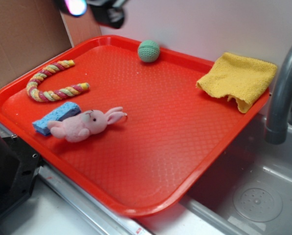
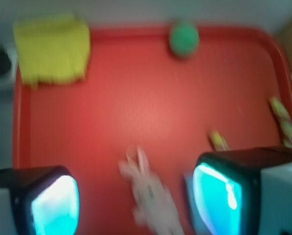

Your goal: Grab the yellow cloth.

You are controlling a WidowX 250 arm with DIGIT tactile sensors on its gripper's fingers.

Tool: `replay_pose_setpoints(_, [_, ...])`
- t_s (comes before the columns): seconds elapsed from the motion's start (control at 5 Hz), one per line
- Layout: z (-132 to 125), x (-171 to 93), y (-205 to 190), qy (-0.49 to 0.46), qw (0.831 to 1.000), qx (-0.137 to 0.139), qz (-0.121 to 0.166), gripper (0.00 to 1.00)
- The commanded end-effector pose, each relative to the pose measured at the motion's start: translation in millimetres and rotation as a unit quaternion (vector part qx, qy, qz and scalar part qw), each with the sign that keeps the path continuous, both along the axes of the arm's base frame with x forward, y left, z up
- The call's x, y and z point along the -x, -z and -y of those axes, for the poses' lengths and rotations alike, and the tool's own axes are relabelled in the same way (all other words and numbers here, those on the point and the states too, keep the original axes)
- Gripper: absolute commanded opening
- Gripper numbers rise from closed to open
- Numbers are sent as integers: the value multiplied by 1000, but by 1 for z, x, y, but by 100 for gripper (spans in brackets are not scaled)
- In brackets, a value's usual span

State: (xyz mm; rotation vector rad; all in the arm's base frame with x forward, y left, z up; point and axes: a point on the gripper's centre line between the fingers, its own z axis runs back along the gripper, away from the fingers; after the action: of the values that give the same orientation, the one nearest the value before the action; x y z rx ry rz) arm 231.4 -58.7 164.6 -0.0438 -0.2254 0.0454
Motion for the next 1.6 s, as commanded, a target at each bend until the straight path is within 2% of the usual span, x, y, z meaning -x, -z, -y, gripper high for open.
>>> replay_pose_setpoints(0.0, [5,-9,-19,4,999,7,33,100])
replay_pose_setpoints(0.2, [5,-9,-19,4,999,7,33,100])
replay_pose_setpoints(0.4, [22,-54,5,103,994,-12,29,100])
replay_pose_setpoints(0.6, [52,-81,24,206,977,-49,24,100])
replay_pose_setpoints(0.8, [72,-96,41,293,952,-81,47,100])
replay_pose_setpoints(1.0, [92,-104,53,376,915,-122,74,100])
replay_pose_setpoints(1.2, [105,-112,71,391,910,-123,64,100])
replay_pose_setpoints(1.4, [116,-119,85,402,910,-95,47,100])
